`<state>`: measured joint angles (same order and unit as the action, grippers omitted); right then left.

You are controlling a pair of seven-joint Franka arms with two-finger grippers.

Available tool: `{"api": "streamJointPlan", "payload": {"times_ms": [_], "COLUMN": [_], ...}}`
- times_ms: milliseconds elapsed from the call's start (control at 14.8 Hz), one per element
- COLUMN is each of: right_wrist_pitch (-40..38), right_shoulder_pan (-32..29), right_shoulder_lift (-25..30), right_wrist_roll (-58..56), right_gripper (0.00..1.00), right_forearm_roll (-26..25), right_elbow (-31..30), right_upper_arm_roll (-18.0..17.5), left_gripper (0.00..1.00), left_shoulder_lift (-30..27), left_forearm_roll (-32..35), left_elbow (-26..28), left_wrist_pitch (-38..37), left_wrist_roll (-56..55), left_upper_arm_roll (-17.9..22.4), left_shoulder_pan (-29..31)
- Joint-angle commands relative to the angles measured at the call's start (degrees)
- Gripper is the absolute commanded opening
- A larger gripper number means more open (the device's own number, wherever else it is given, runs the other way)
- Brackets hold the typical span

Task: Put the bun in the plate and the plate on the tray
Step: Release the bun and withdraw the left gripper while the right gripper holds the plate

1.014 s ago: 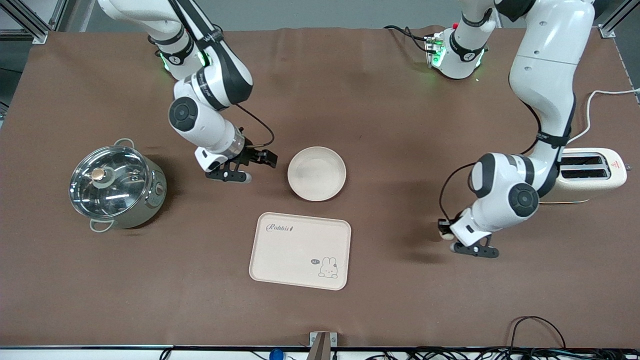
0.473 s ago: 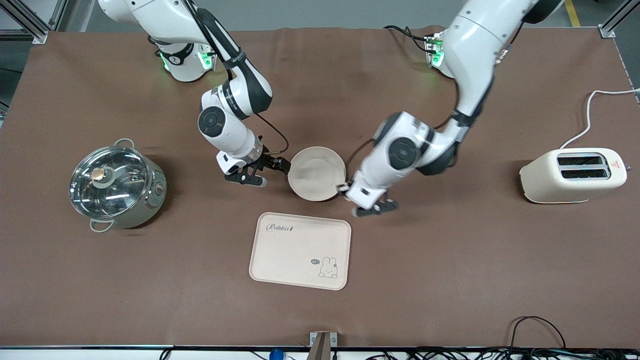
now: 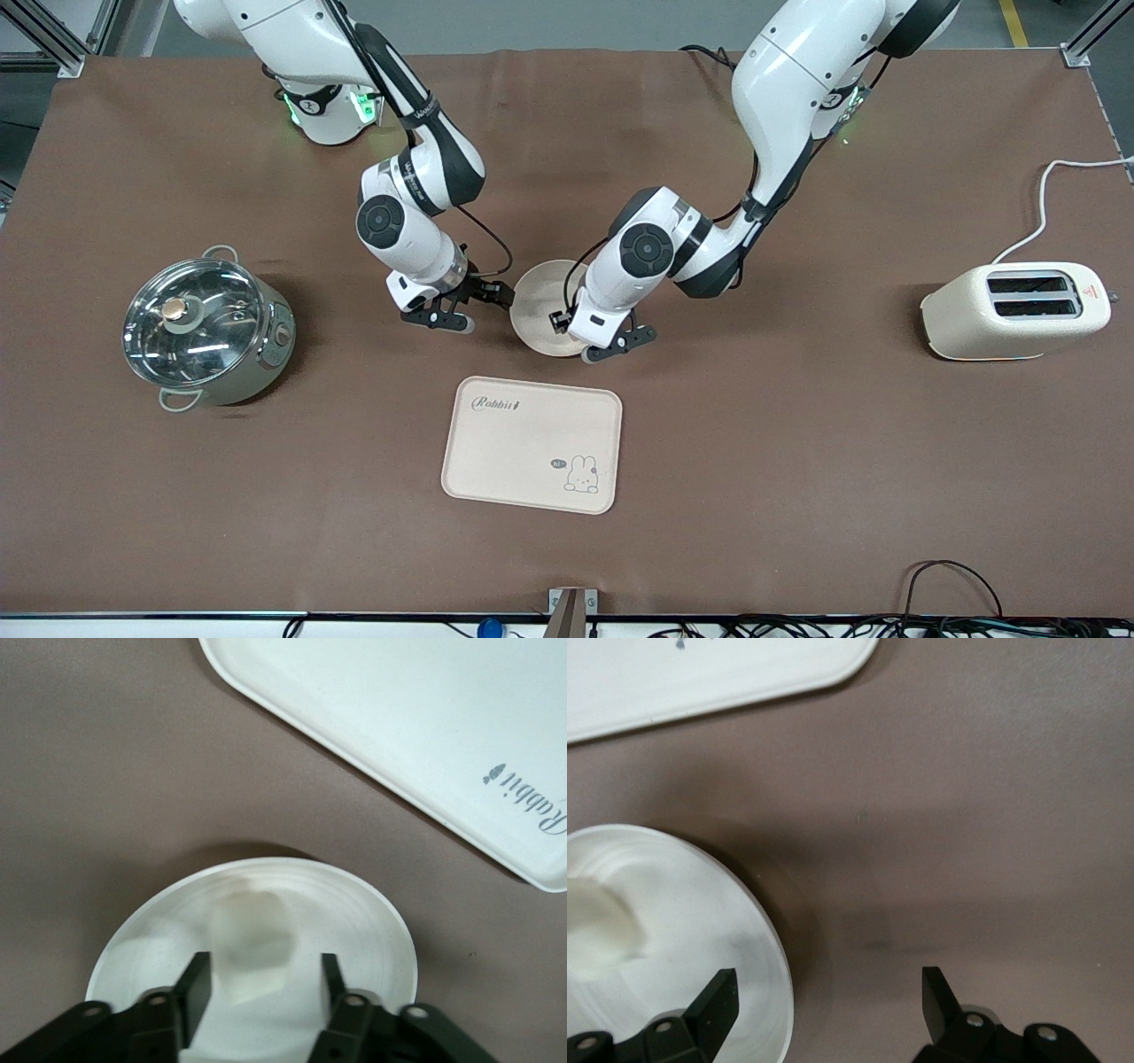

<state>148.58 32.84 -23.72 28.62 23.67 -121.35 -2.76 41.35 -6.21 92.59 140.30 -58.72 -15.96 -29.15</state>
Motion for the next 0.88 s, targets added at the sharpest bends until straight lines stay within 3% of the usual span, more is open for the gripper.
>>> {"api": "streamJointPlan", "payload": {"times_ms": [0,135,338,541,811], "right_wrist_pitch": [1.4,1.7,1.7,1.5,1.8], "right_shoulder_pan": [2.0,2.1,2.3,2.3,3.1], "right_shoulder_lift": [-1.8,-2.7,-3.1,-3.3,-4.1], "right_wrist_roll": [0.0,0.2,0.2,0.3,0.3], "right_gripper": [0.80,0.67,0.61,0.61,0.57], "right_forearm_roll": [1.4,1.4,1.4,1.4,1.5], "right_elbow": [0.5,0.9,1.3,1.8,2.7], "right_upper_arm_roll": [0.4,0.4,0.4,0.4,0.4], "left_gripper": [1.00,1.00,1.00,1.00,1.00], "left_shoulder_lift": [0.2,-0.4,-2.8,-7.8,-14.6], "left_forearm_roll": [0.2,2.9,15.9,17.2,17.6], "left_elbow": [-1.3,-1.2,-1.5,-2.3,-2.3], "left_wrist_pitch": [-0.1,-1.1,-7.9,-17.2,-22.2], "left_wrist_roll": [-1.4,-0.6,6.0,27.0,49.4], "left_upper_arm_roll": [0.5,0.8,1.0,0.7,0.7], "left_shoulder_pan": [-0.6,0.1,5.0,13.5,25.7]}}
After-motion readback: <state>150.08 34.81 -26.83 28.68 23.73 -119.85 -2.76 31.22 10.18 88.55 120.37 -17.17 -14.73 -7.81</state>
